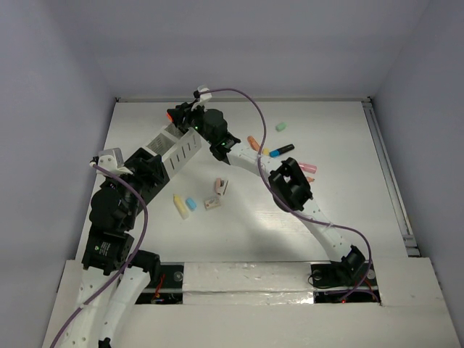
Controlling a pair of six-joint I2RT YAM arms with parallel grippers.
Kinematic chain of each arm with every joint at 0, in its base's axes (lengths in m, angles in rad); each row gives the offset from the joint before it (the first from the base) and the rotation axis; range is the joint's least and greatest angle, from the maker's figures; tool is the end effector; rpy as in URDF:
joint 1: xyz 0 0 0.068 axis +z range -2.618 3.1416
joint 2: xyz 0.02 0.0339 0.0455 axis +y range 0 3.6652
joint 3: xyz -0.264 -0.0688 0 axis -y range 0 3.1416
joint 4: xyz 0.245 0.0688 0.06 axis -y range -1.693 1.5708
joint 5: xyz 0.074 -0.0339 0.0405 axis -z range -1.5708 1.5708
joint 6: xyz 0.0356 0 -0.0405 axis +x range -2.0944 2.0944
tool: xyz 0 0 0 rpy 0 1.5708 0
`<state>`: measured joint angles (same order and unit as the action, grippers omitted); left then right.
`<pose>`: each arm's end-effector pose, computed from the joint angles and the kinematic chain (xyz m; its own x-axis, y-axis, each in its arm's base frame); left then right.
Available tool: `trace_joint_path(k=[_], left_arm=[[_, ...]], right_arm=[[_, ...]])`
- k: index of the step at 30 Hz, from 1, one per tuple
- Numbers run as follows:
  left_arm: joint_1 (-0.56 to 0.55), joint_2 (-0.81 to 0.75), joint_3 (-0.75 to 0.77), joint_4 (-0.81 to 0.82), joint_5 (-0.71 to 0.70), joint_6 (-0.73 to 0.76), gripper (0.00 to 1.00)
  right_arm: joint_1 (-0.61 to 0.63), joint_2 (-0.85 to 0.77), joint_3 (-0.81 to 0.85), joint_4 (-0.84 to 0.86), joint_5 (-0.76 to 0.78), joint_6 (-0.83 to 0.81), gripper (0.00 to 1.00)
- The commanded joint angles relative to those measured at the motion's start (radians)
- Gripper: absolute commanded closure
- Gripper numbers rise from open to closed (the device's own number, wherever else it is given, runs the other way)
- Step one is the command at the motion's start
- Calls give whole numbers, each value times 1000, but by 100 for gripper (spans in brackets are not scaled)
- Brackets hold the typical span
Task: Sort the stationery into containers
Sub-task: Close the pen cap on the pen.
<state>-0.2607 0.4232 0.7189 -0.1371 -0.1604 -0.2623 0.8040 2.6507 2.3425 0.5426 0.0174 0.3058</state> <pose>0.1019 -0.0213 0.3679 0.1209 -0.2972 -0.9471 0.1381 0.9499 -0.2804 0.4244 0.4396 0.2463 -0.0596 0.3720 -0.9263 -0.7239 0.6228 0.2967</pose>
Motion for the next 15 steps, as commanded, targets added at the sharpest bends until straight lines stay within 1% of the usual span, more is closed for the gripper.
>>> trace_joint_path(k=[1, 4, 9, 10, 11, 12, 13, 14, 15], left_arm=[[-3, 0, 20, 60, 13, 12, 35], [-3, -3, 20, 62, 16, 14, 35], [-3, -8, 17, 60, 19, 14, 35], [-3, -8, 17, 60, 19, 12, 35], [-3, -9, 17, 63, 19, 12, 35], [-3, -9, 17, 64, 21, 12, 35], [-3, -11, 17, 64, 21, 12, 35], [-3, -12, 19, 60, 22, 12, 35], [-3, -15, 17, 62, 22, 12, 35]], right_arm=[[1, -5, 46, 39, -11, 1, 52], [1, -15, 41, 34, -43, -2, 47], [1, -53, -1, 40, -53, -4, 47], [1, -73, -29, 51, -56, -5, 49], [1, -127, -82, 56, -53, -7, 52], [1, -193, -135, 18, -31, -23, 58], [-8, -193, -135, 17, -24, -23, 63], [-8, -274, -170, -22, -1, -42, 68], [-20, -320, -255, -45, 27, -45, 74]])
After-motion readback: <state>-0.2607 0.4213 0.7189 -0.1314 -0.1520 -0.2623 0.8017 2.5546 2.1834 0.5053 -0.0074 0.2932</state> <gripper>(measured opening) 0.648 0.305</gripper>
